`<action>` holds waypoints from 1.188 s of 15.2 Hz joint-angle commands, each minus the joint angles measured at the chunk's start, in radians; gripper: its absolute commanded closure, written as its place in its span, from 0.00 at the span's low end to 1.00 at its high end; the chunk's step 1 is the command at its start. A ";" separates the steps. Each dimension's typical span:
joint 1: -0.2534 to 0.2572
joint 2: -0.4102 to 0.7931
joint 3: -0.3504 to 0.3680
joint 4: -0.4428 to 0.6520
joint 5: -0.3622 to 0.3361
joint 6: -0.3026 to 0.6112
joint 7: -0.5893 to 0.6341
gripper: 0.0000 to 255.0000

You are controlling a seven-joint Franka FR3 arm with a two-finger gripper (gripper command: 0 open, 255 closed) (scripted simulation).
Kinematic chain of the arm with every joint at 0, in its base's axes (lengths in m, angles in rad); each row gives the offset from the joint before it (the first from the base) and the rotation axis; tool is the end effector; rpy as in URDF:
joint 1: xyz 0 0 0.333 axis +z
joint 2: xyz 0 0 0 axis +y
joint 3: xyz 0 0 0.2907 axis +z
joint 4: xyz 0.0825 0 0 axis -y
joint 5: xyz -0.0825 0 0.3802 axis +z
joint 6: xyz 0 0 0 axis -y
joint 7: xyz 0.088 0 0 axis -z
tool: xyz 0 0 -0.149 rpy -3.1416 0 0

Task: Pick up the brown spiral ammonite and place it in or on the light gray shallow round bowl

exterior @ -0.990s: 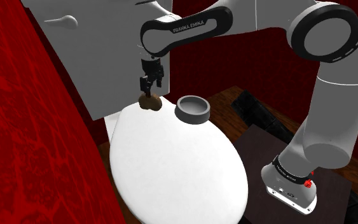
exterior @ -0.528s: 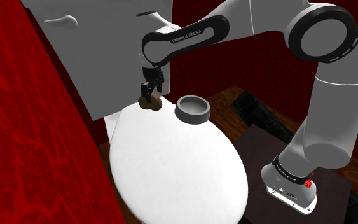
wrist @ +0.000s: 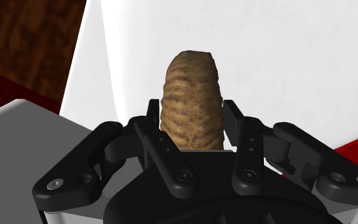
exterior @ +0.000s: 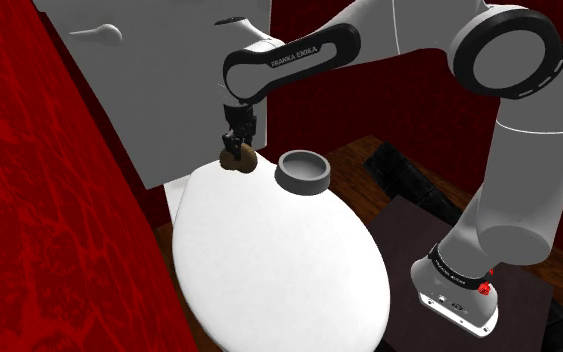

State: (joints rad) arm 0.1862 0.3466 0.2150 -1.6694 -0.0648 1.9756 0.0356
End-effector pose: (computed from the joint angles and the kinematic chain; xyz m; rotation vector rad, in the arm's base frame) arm 0.5922 0.2348 0.3411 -3.0781 -0.5933 0.0535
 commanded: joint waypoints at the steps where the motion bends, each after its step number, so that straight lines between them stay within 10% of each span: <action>1: 0.000 0.001 0.000 -0.001 0.000 0.000 0.000 1.00; 18: 0.000 -0.030 0.004 0.104 0.009 -0.135 -0.005 1.00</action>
State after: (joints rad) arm 0.1873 0.3213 0.2186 -1.5757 -0.0575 1.8552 0.0327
